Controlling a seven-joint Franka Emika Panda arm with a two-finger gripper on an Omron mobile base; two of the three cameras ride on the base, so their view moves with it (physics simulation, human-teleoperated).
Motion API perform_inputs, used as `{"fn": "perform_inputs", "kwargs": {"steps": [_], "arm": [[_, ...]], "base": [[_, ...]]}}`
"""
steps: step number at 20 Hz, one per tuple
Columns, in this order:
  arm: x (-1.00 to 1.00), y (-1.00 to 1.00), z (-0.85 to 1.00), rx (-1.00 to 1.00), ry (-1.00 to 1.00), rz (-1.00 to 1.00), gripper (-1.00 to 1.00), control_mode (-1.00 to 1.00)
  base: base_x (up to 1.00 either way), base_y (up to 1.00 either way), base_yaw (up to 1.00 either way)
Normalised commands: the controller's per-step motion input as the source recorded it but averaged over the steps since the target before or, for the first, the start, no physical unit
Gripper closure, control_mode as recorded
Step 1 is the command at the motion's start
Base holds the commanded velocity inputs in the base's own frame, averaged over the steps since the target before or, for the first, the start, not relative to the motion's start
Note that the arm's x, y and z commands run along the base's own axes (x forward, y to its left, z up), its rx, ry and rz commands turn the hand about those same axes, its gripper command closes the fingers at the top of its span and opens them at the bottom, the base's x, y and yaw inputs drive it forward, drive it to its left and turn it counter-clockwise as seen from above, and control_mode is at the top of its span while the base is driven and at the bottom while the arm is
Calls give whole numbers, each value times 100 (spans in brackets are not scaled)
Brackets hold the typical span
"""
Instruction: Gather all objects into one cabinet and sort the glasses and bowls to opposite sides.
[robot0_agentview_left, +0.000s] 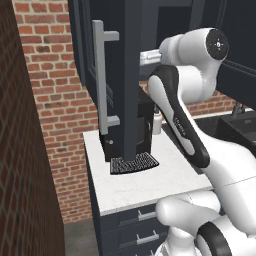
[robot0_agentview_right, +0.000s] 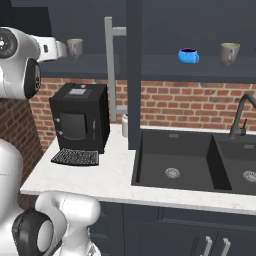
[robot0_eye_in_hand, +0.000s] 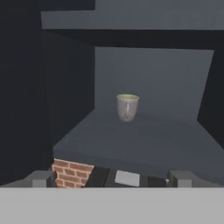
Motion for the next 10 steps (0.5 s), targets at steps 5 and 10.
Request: {"fn": "perform_inputs", "kwargs": {"steps": [5,10], "arm": [[78,0,-1,2,5,0,-100,-100],[39,0,0,2,7,2,-100,-100]], "base": [[0,0,0],[0,0,0]]}}
